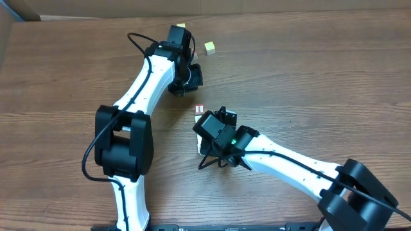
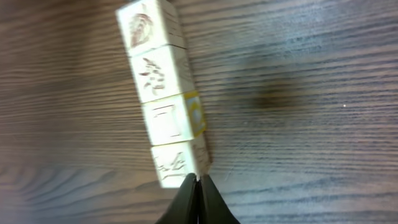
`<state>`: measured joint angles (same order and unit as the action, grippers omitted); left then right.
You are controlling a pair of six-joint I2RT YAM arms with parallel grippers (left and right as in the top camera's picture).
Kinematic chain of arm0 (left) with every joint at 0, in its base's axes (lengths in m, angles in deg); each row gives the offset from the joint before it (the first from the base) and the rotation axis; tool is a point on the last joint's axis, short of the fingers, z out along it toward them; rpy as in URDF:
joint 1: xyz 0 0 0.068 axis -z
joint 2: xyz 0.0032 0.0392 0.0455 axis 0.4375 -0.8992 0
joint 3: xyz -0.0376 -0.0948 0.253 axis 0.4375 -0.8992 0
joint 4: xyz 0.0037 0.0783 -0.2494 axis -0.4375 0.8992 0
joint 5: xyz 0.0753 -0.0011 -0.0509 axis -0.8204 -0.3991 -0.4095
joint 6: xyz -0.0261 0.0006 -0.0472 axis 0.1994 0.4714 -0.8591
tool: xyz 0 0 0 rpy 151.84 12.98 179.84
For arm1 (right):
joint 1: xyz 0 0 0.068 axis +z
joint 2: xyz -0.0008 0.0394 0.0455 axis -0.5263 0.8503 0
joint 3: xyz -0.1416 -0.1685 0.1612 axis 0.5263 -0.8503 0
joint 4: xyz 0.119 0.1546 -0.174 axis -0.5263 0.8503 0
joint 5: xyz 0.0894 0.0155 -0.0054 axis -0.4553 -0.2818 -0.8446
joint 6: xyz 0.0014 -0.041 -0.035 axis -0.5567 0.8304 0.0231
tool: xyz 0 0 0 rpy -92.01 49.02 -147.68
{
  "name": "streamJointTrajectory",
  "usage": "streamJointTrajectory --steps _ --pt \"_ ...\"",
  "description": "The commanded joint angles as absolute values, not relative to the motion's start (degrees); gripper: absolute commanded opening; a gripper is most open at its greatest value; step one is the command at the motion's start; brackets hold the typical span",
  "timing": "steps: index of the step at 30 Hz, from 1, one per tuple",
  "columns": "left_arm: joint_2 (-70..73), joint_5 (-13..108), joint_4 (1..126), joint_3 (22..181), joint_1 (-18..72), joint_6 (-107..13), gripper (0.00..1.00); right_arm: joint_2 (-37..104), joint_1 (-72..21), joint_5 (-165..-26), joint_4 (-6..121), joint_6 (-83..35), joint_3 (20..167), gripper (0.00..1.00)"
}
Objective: Flip 5 blocks
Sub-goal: 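Press the red I end with the left gripper, right gripper holding front end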
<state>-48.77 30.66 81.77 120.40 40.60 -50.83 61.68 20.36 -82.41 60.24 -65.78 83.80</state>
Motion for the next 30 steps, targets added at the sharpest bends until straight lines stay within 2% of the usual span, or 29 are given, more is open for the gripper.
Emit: streamJointTrajectory --steps 1,8,14,30 --pt "-51.33 32.14 81.70 121.26 41.69 -49.68 0.04 61.66 20.25 -80.29 60.28 -65.80 83.51 0.04" --pt "-54.17 32.14 82.51 121.26 43.24 -49.15 0.04 63.06 22.04 -86.14 60.61 -69.63 82.70 0.04" --pt "-54.39 32.03 82.97 121.26 43.33 -48.87 0.04 66.05 24.86 -86.34 57.84 -70.83 82.55 0.04" --pt "-54.39 30.64 87.21 121.26 43.33 -48.43 0.04 66.08 24.86 -84.61 55.63 -71.90 81.68 0.04"
